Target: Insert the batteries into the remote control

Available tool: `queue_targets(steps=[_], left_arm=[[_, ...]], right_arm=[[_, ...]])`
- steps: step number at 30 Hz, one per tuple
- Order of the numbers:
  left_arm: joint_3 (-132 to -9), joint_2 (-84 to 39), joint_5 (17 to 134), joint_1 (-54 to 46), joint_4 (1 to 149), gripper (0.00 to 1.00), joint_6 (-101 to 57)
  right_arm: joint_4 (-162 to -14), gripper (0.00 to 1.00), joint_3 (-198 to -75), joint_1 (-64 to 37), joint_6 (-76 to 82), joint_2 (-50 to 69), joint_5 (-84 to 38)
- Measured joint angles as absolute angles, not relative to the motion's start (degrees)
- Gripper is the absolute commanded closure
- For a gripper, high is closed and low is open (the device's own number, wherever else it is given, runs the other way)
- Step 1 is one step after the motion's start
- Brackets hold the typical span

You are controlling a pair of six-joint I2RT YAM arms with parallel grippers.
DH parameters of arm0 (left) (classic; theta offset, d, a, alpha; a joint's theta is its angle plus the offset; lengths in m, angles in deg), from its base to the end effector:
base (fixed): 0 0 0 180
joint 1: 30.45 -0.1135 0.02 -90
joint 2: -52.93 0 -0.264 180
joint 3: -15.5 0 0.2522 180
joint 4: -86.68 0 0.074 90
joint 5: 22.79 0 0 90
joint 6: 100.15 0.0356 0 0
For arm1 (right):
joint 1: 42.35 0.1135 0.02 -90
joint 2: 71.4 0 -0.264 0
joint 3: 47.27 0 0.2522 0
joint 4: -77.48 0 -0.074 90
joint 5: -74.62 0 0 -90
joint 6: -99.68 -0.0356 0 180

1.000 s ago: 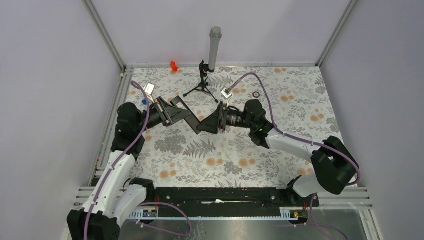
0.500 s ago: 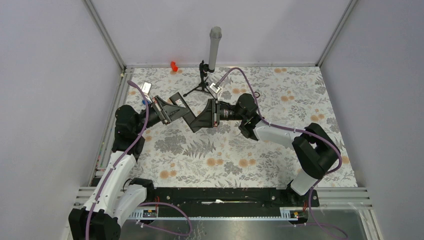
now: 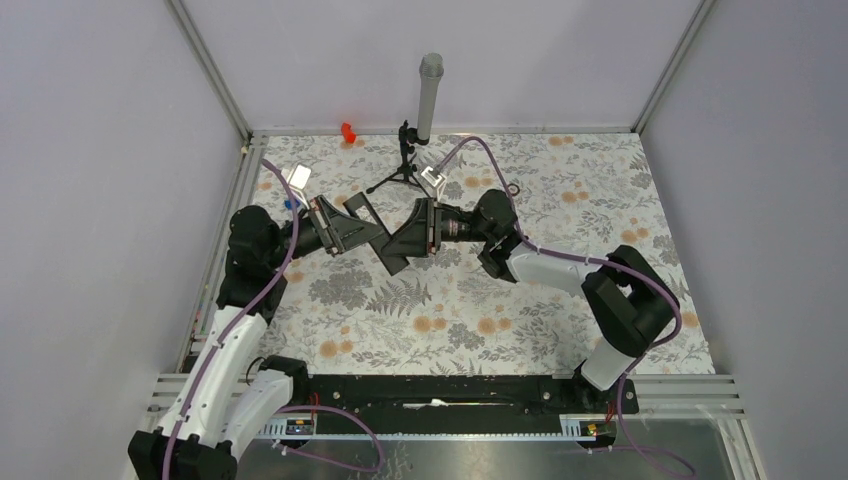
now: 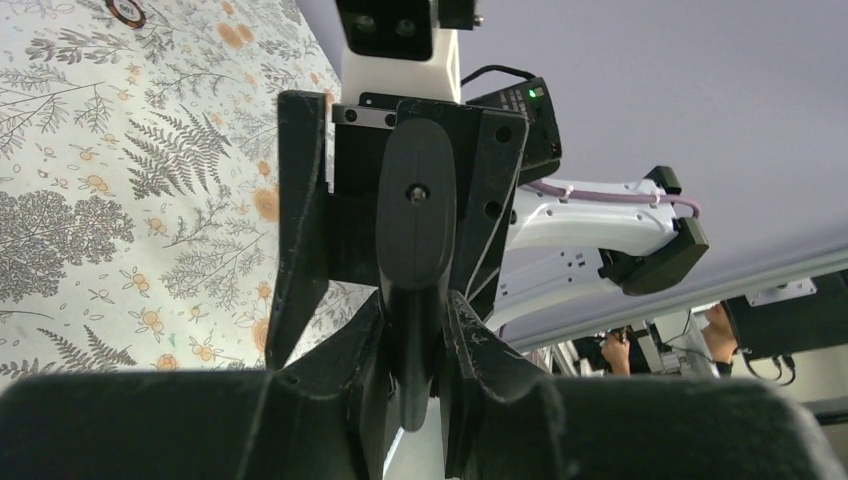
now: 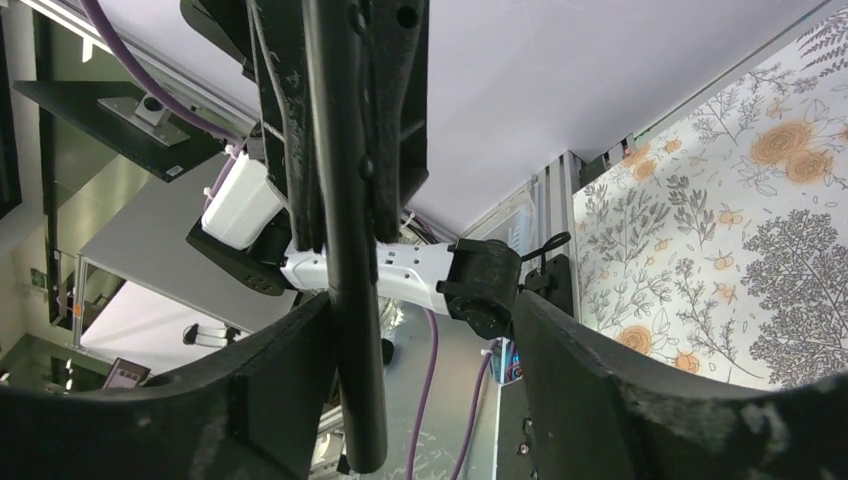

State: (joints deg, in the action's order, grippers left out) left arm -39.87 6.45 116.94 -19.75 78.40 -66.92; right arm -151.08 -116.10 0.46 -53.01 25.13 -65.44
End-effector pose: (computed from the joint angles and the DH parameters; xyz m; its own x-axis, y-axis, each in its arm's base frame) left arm 0.1761 -0.0609 0.3449 -0.7218 -0.4139 -0.5548 0.4854 0.2688 -0.8320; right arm 0.2484 0.2673 0.2930 -0.7348 0.0969 -0.6713 -0.6734 -0.2223 0.7050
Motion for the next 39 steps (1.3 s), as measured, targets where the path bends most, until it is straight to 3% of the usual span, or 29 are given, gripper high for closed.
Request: queue_targets(steps=[4, 9, 26, 28, 33, 35, 39], left_arm=[[-41.53, 7.58, 118.1, -20.05, 76.82, 1.0, -65.44], [-41.68, 7.76, 118.82, -20.27, 76.8, 1.0, -65.02], [-40.81, 7.45, 122.06, -20.77, 78.62, 1.0, -63.69], [-40.79, 7.15, 121.43, -20.77, 78.62, 1.0, -63.67], [-40.74, 5.59, 120.22, -20.69, 79.23, 1.0, -64.82], [-40.2, 5.22, 119.81, -20.66, 80.32, 1.0, -65.33], [-39.15, 4.94, 119.48, -20.64, 81.57, 0.98, -66.66]], right_arm=[[-152.04, 0.12, -113.67, 0.2, -51.81, 23.16, -66.34], [-152.59, 0.14, -112.64, 0.18, -50.0, 20.54, -69.05], [-153.46, 0.68, -114.87, 0.2, -49.69, 22.31, -70.16], [-154.01, 0.68, -114.91, 0.18, -50.06, 22.42, -70.29], [-155.52, 0.56, -115.81, 0.18, -51.42, 23.53, -70.49], [-155.61, 0.61, -116.23, 0.18, -52.07, 24.26, -70.6], [-156.0, 0.82, -116.51, 0.13, -53.19, 25.15, -70.6]])
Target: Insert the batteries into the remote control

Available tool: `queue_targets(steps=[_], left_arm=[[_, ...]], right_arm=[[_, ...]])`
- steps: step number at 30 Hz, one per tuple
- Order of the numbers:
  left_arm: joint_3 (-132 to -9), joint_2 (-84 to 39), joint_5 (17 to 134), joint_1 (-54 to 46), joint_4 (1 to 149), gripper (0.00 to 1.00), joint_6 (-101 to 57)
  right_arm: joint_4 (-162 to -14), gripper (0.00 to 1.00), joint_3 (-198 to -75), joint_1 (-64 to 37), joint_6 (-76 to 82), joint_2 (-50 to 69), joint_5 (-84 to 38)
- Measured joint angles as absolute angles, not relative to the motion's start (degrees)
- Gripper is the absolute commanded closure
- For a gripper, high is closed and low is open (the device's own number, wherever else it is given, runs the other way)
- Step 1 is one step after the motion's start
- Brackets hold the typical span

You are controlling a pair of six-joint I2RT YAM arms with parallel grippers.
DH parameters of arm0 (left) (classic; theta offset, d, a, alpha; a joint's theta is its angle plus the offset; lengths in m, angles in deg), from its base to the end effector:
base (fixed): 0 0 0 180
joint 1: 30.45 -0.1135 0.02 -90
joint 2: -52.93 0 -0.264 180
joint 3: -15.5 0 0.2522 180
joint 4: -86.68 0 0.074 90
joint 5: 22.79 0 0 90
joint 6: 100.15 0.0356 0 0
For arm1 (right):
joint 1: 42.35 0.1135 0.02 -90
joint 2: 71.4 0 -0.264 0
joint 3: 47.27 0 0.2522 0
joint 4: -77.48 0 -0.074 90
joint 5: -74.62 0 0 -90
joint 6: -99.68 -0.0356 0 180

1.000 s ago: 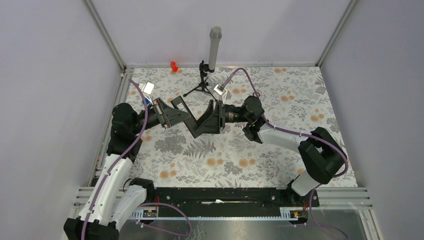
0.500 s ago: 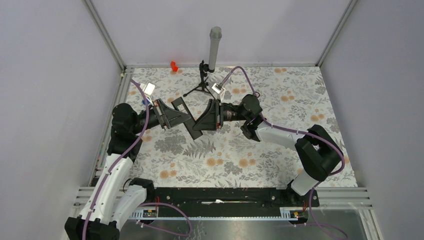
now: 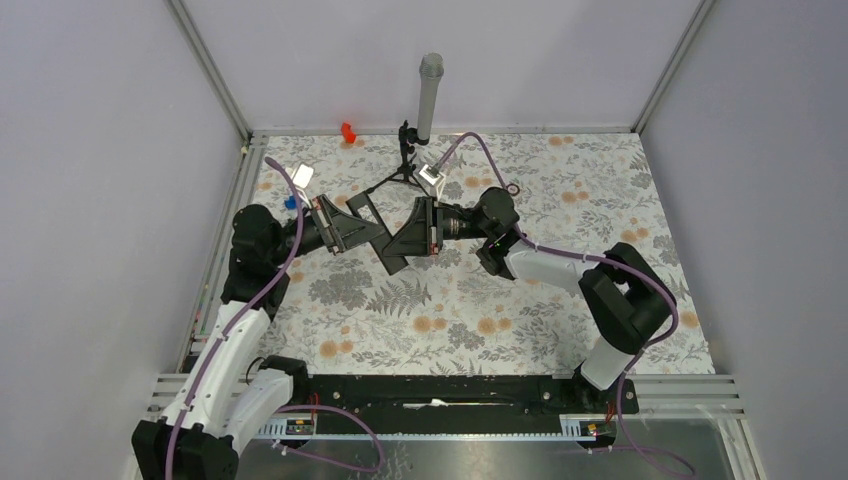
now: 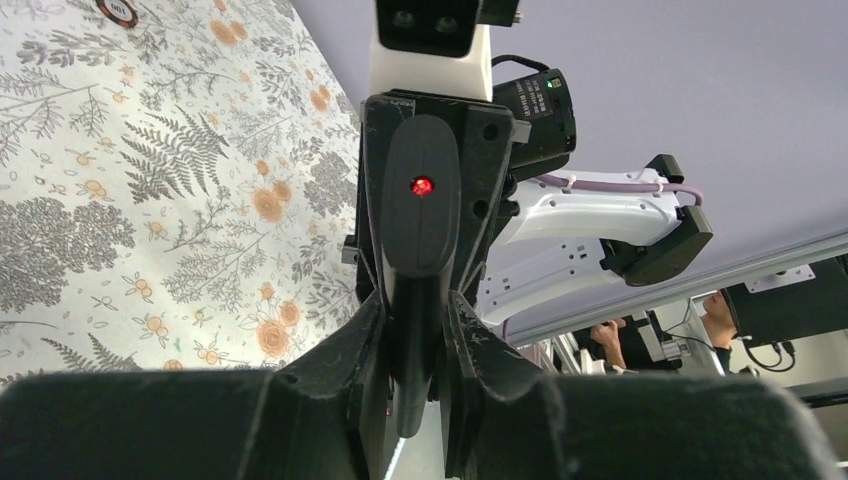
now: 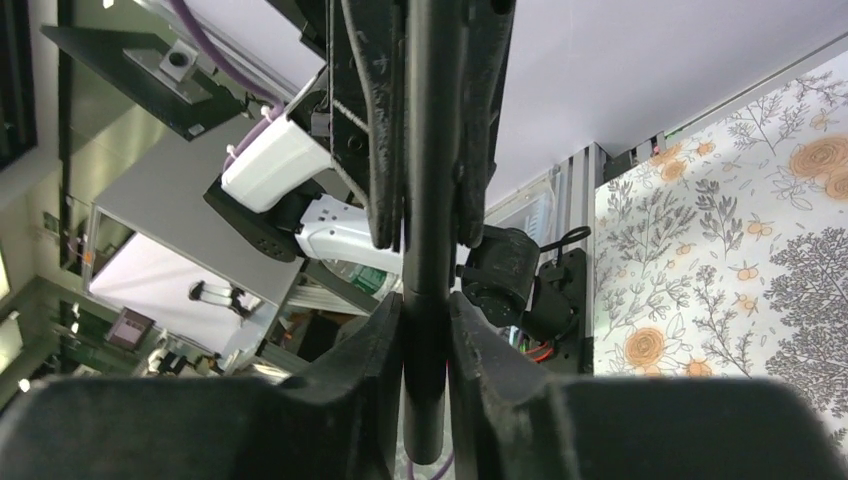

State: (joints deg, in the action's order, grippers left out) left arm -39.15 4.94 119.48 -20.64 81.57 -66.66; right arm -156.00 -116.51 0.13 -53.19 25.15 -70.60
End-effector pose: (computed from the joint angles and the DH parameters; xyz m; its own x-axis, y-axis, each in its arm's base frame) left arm 0.1820 -0.0600 0.3415 -0.7220 -0.3931 -0.5694 0.5096 0.2546 -0.8219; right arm 0.2449 0.2639 0.3017 -0.6784 0.0672 -0.7317 -0.7131 -0.3002 0.6336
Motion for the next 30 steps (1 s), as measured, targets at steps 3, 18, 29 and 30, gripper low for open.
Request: queue_targets(steps=[3, 18, 29, 30], left_arm=[[-39.04, 4.94, 119.39, -20.58, 82.13, 0.84, -66.53], [-43.08, 8.44, 94.43, -20.45, 54.51, 0.01, -51.43], [-46.58, 11.95, 77.52, -20.56, 40.83, 0.01, -45.11], [-46.71, 12.48, 77.3, -20.56, 40.45, 0.01, -44.61]], right_arm=[[-156.7, 0.95, -116.51, -0.04, -55.02, 25.94, -70.56], [-121.62, 1.0, -116.05, -0.02, -30.67, 15.75, -50.89], [-80.79, 1.0, -117.34, -0.04, -9.17, 18.88, -4.02], [-78.89, 1.0, -117.8, -0.04, -8.03, 19.75, -0.99]])
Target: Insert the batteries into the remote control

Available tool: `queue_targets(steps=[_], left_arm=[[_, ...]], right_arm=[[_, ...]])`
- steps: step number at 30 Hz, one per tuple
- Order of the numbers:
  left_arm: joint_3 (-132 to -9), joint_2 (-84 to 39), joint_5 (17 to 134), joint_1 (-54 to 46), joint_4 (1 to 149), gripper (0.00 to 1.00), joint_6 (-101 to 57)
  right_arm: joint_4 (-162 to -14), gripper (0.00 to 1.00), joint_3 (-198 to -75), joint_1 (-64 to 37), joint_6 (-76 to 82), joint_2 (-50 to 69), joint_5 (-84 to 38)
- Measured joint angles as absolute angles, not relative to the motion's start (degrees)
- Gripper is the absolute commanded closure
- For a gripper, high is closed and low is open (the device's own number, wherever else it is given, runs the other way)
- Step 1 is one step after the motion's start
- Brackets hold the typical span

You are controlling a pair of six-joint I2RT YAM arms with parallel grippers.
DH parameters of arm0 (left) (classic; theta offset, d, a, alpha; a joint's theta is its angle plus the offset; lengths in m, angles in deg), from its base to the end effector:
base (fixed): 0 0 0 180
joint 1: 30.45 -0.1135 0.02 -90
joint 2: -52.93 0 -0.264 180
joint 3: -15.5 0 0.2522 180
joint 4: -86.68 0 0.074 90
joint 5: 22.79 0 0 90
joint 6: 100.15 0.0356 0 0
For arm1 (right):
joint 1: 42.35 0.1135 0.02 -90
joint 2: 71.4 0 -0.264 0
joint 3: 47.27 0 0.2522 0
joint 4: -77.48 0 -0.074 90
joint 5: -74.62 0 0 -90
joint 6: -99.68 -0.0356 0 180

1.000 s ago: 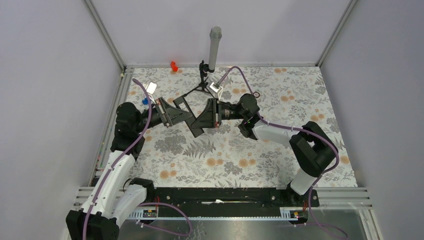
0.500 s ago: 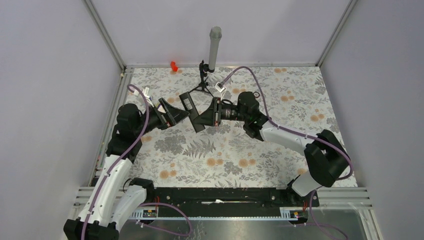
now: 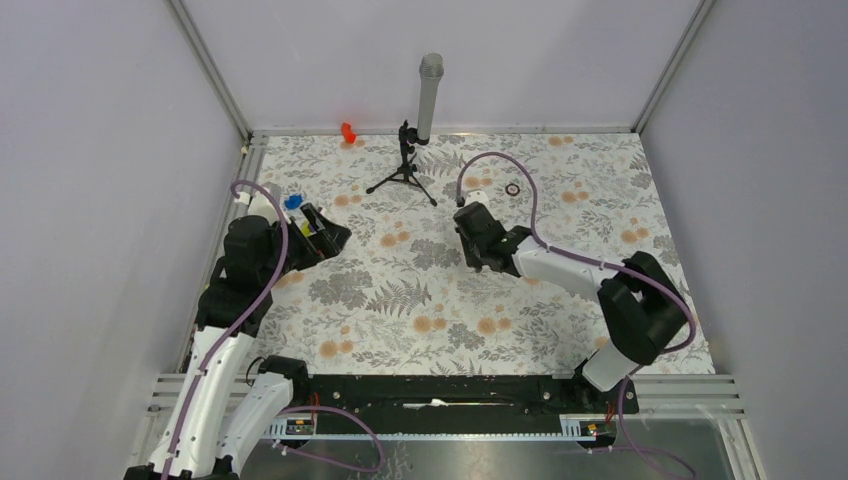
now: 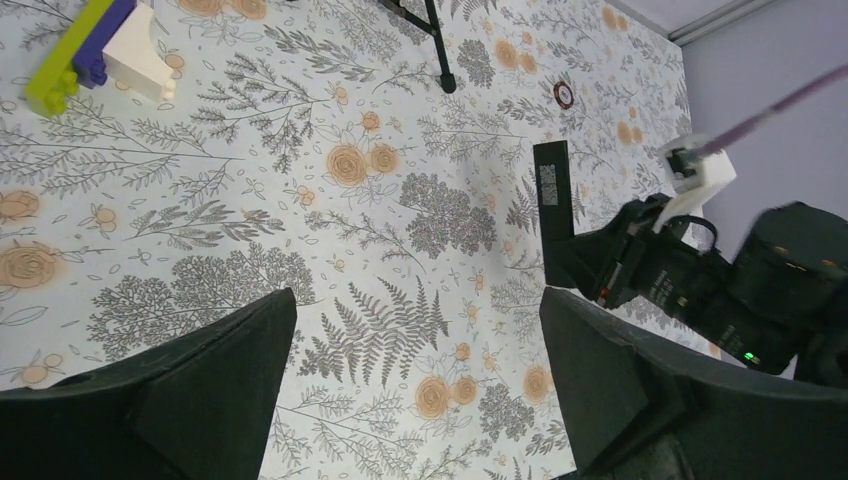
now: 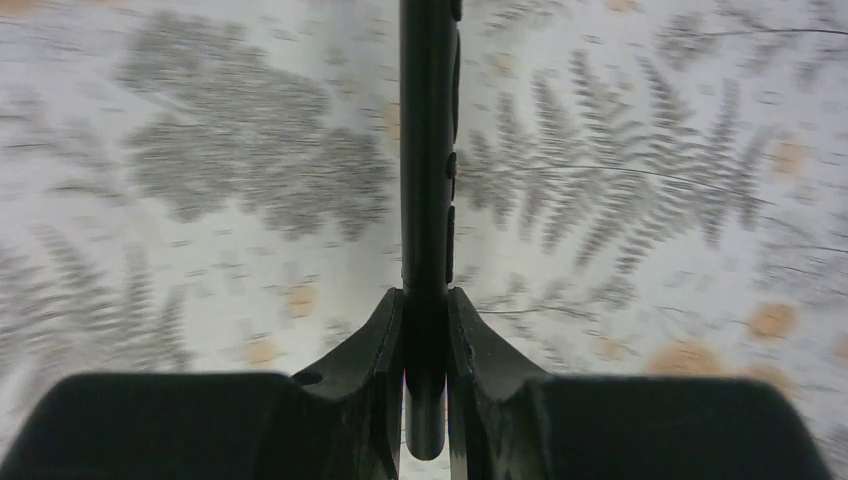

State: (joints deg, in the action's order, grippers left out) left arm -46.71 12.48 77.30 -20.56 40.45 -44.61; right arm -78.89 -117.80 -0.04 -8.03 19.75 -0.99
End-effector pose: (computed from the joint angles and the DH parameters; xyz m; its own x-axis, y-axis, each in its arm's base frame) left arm 0.1492 -0.0324 0.3331 -0.5210 -0.4746 -0.7094 0.0381 0.8174 -0.5748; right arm 0.2567 0.2217 0.2129 -0.6499 -0.1931 -0.7351 -0.3387 0.9394 0.0527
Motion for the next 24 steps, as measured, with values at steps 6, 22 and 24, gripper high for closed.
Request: queue_targets(steps=[6, 22, 24], left_arm=[[-47.83, 14.23, 76.77, -20.56, 38.25, 0.01, -42.31], [-48.09, 14.14, 78.08, -20.56, 34.2, 0.01, -41.02], [-48.11, 14.14, 78.59, -20.56, 33.77, 0.01, -40.91]], right_arm=[[-70.78, 0.96, -122.02, -0.06, -3.44, 28.1, 14.88], [-64.97, 0.3, -124.27, -0.11, -1.63, 33.04, 15.97], [-64.48, 0.28, -124.25, -0.11, -1.78, 30.97, 12.87]])
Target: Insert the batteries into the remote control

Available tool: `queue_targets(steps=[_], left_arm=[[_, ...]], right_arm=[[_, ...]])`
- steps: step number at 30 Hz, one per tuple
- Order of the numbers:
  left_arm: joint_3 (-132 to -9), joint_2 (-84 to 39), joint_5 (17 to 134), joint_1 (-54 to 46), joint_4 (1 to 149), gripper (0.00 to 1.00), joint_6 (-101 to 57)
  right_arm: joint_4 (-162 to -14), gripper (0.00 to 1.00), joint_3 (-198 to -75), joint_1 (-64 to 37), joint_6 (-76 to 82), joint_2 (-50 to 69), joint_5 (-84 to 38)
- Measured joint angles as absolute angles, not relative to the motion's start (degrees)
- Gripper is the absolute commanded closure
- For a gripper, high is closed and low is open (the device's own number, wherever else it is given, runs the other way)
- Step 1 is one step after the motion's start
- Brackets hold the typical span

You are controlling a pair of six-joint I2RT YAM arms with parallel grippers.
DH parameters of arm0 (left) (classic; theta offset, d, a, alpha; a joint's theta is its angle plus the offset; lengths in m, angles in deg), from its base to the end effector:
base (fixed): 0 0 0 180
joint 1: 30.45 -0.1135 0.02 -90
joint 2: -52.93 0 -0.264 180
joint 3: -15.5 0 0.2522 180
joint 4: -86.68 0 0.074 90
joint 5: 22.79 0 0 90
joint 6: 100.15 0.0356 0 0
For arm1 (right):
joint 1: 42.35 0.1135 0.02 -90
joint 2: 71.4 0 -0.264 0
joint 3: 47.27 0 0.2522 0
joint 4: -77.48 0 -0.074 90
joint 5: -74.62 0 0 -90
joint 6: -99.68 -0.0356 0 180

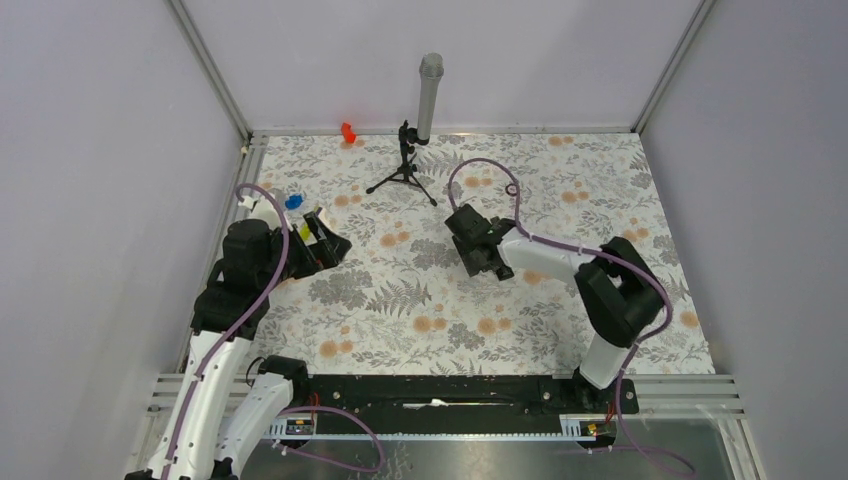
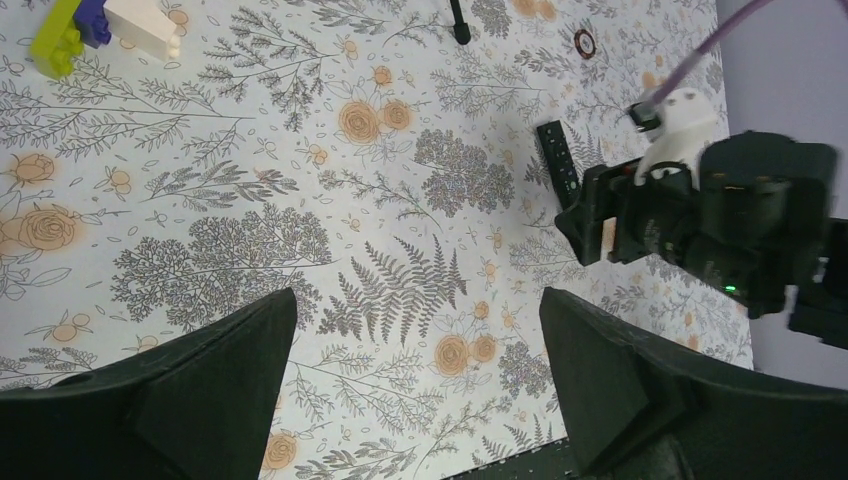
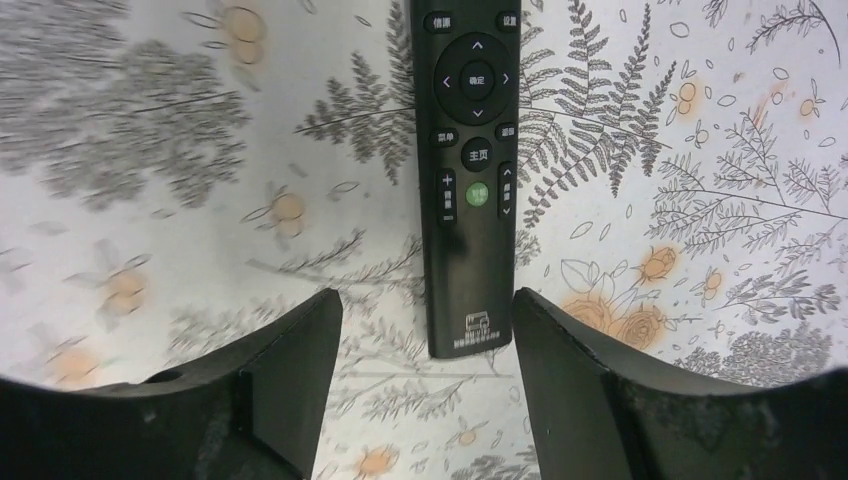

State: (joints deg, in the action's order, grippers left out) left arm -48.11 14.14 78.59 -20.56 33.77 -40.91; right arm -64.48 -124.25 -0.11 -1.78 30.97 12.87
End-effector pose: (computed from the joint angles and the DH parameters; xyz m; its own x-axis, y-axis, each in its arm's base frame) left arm 0.1359 -0.0308 0.3335 -0.5724 -0.4092 -0.7106 0.0548 0.8456 -0.5310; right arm 0.2716 0.2238 0.1690 -0.7355 -0.4314 -0.5225 -0.2952 0.8981 -0.3260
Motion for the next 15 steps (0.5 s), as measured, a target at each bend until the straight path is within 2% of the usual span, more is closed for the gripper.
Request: queue_targets(steps=[4, 6, 10, 15], left_arm=[[-49.44, 13.51, 78.96, -20.56, 32.96, 0.01, -40.43], [-50.62, 13.13, 78.94, -20.56, 32.56, 0.01, -40.32], [-52.7, 13.51, 78.24, -20.56, 32.17, 0.01, -40.13], [-53.77, 17.4, 75.35, -20.56, 31.75, 0.01, -39.19]], right_arm=[[-64.05, 0.19, -122.91, -0.19, -2.79, 22.05, 8.19], [-64.18, 0.02, -121.28, -0.35, -3.4, 15.12, 7.56], [-63.96, 0.0, -117.12, -0.78, -4.62, -3.61, 10.73], [-63.3, 0.0, -114.78, -1.0, -5.47, -28.44, 20.94]])
